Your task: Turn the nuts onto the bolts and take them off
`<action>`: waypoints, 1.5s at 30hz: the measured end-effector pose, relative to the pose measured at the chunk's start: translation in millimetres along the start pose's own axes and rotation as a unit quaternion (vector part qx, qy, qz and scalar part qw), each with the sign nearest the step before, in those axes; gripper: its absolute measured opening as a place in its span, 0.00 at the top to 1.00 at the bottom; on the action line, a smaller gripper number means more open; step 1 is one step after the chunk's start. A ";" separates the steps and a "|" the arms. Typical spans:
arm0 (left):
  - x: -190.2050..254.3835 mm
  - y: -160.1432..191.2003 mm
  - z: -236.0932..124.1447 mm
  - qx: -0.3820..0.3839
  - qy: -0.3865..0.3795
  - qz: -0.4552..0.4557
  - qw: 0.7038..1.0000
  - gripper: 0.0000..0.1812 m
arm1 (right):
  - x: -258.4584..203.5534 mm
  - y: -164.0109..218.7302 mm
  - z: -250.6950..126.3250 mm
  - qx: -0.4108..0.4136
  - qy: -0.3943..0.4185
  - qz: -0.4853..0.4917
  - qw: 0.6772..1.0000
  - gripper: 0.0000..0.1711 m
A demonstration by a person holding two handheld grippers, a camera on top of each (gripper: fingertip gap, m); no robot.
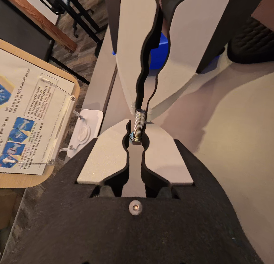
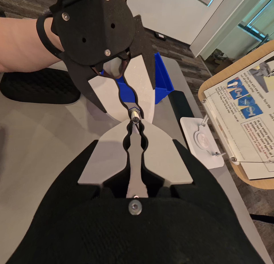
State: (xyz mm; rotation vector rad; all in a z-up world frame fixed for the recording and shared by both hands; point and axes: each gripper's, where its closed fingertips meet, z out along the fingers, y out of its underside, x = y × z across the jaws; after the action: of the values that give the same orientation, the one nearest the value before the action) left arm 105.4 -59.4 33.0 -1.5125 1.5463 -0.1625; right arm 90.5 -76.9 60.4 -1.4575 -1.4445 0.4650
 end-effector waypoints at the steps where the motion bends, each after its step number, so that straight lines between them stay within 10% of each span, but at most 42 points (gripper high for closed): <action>1: -1.7 -1.9 -0.8 0.003 -0.010 0.003 1.000 0.94 | 0.8 -1.0 -1.4 0.004 0.001 -0.002 1.000 0.95; 8: -8.2 -11.0 0.8 0.018 -0.044 -0.010 0.999 0.98 | 6.8 -12.8 -17.9 0.063 -0.010 0.007 0.998 0.89; 21: 10.4 -55.2 -19.1 0.194 0.186 -0.188 0.945 0.98 | 11.4 -43.5 -45.3 0.239 -0.139 0.155 0.948 0.89; 29: 18.4 -51.9 -15.0 0.200 0.243 -0.232 0.920 0.98 | 2.7 -29.7 -20.8 0.207 -0.187 0.193 0.941 0.94; 45: 13.8 -35.8 -3.7 0.189 0.379 -0.443 0.790 0.95 | 17.4 -7.1 1.9 0.193 -0.239 0.368 0.878 0.95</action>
State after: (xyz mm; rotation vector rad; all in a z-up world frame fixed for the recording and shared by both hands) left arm 131.3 -81.1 51.7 -1.8082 1.0786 -1.6955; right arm 88.9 -61.8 71.6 -1.5772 -0.9988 1.5876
